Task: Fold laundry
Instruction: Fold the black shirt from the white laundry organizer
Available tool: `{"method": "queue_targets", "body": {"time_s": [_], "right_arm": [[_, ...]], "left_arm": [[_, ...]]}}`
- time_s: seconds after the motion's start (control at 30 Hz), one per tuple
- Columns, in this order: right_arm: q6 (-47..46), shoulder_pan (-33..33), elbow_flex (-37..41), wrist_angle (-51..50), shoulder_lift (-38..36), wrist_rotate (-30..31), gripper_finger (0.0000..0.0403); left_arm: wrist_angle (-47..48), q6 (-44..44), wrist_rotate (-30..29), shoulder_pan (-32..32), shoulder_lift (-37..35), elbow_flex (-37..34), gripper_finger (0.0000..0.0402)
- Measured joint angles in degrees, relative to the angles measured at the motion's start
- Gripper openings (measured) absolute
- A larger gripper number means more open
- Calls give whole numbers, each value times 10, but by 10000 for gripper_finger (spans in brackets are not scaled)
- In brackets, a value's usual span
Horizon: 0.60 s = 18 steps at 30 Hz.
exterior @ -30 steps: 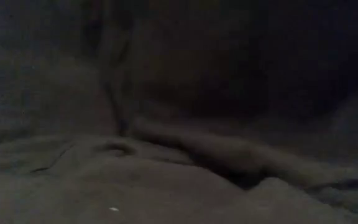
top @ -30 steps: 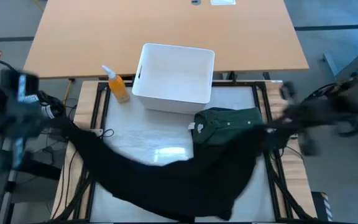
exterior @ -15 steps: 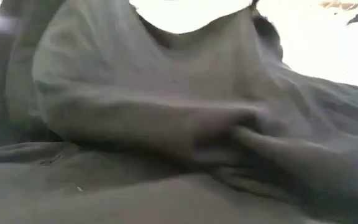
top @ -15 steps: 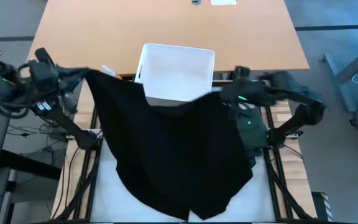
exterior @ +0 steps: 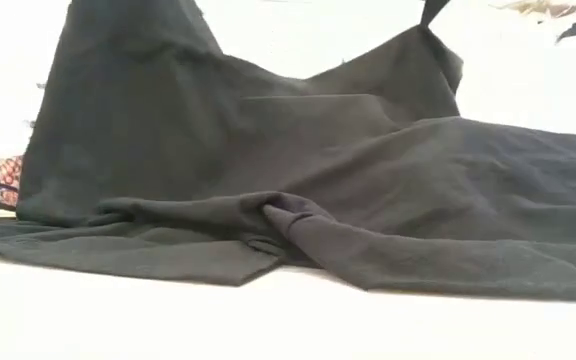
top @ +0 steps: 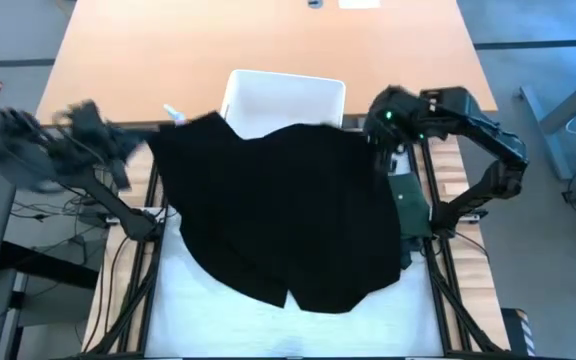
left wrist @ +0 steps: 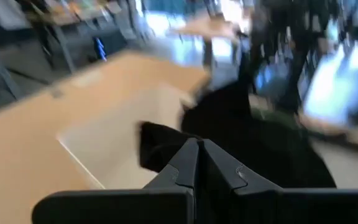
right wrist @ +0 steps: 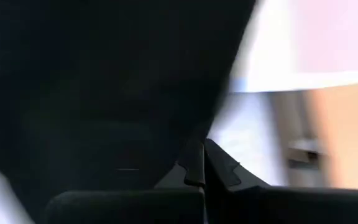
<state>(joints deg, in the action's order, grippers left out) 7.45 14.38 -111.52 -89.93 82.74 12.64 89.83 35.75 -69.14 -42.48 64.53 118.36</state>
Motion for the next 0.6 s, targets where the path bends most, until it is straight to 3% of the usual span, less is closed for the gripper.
{"method": "queue_targets", "body": {"time_s": [0.23,0.4,0.6], "right_arm": [[-200,-169,96,1,2,-170,10],[-333,-299,216,16,4,-225,10],[-449,-397,361,88,3,-218,14]], "left_arm": [[-24,153,162,0,9,-202,0],[-94,211,338,0,38,-347,0],[-196,259,513,-10,83,-522,0]]}}
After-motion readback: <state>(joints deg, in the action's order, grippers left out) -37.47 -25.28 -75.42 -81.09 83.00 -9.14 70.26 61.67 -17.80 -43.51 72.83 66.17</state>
